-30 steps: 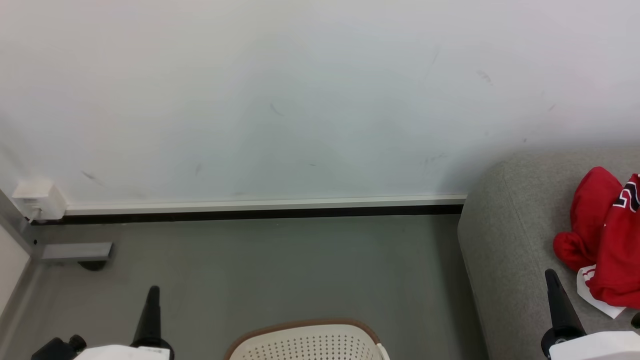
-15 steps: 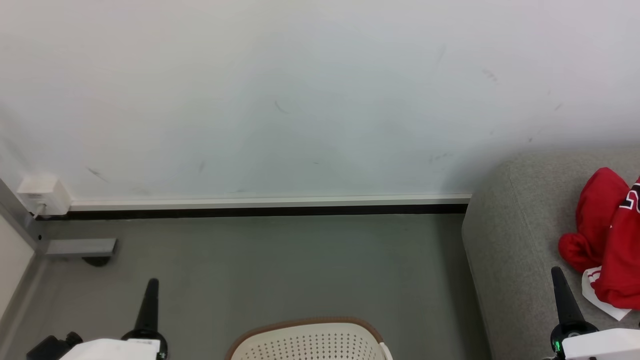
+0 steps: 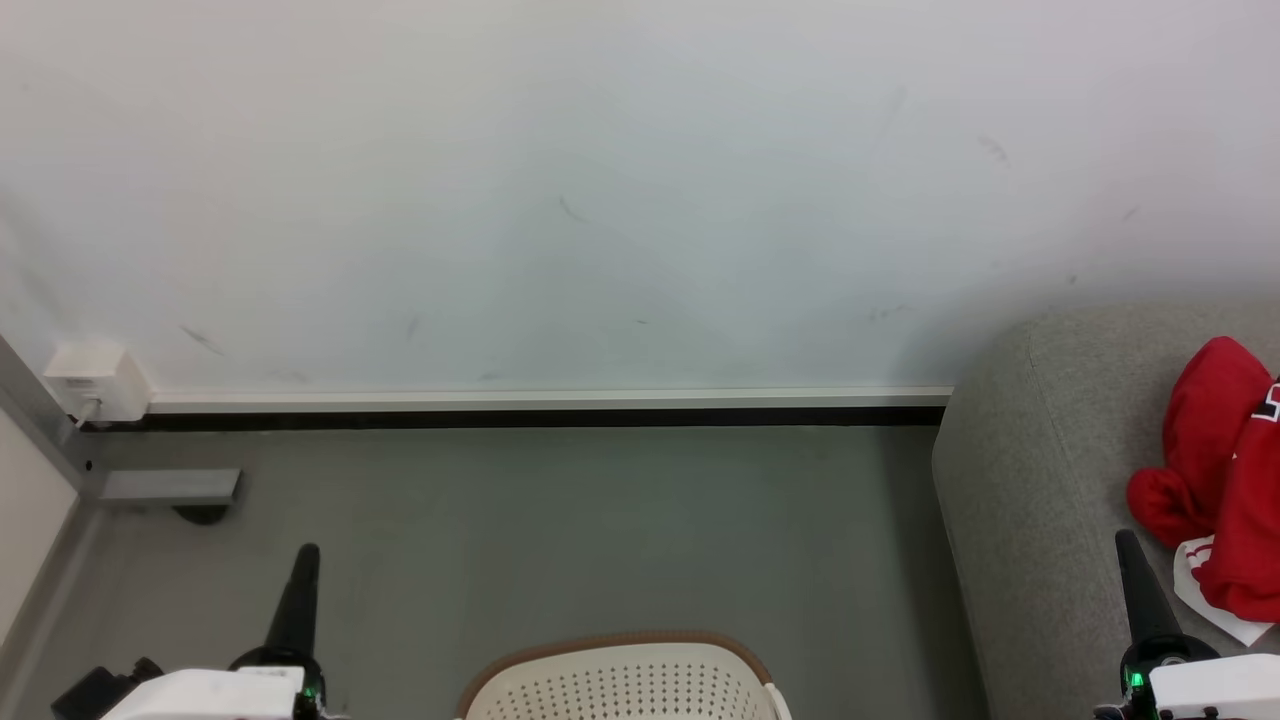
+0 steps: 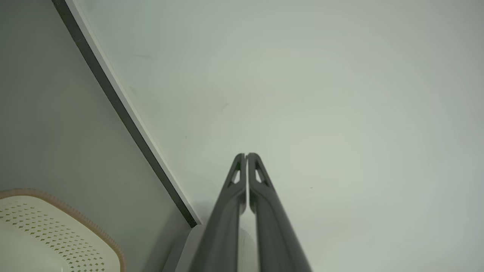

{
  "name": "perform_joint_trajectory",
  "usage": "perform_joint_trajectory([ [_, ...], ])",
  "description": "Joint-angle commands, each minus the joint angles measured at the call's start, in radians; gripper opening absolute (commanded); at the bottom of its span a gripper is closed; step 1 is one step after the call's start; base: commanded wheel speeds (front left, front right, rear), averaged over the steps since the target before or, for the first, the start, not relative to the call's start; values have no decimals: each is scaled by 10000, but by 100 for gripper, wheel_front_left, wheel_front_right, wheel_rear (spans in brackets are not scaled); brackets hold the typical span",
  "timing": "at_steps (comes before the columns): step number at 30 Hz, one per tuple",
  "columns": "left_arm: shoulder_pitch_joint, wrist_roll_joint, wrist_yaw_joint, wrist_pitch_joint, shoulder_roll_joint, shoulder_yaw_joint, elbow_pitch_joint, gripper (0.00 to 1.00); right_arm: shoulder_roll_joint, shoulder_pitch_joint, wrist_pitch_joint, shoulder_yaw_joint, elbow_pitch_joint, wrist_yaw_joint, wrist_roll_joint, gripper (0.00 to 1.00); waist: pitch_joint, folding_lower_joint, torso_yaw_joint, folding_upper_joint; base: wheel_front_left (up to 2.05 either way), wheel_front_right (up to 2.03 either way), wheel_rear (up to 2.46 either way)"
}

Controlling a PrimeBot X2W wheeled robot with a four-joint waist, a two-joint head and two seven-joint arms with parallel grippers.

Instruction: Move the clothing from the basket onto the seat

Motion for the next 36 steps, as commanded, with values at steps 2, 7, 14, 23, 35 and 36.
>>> perform_joint_trajectory([
  [2, -210, -364, 18, 102, 41, 68, -122, 0, -158, -241, 33, -33, -102, -14, 402, 0, 11, 0, 23, 0, 0, 0, 0],
  [7, -221, -790, 38, 216, 36, 97, -173, 0, -227, -244, 16, 12, -125, -14, 901, 0, 30, 0, 64, 0, 0, 0, 0],
  [14, -267, -1250, 56, 348, 29, 133, -239, 0, -326, -246, -26, 86, -161, -16, 1469, 0, 53, 0, 113, 0, 0, 0, 0],
  [23, -315, -1902, 72, 516, 18, 175, -301, 0, -521, -271, -118, 225, -208, -17, 2327, 0, 87, 0, 187, 0, 0, 0, 0],
  [35, -366, -2661, 101, 752, 5, 226, -406, 0, -827, -311, -290, 491, -299, -19, 3473, 0, 134, 0, 285, 0, 0, 0, 0],
  [36, -366, -2690, 105, 769, 4, 231, -415, 0, -844, -314, -306, 512, -309, -20, 3548, 0, 138, 0, 293, 0, 0, 0, 0],
])
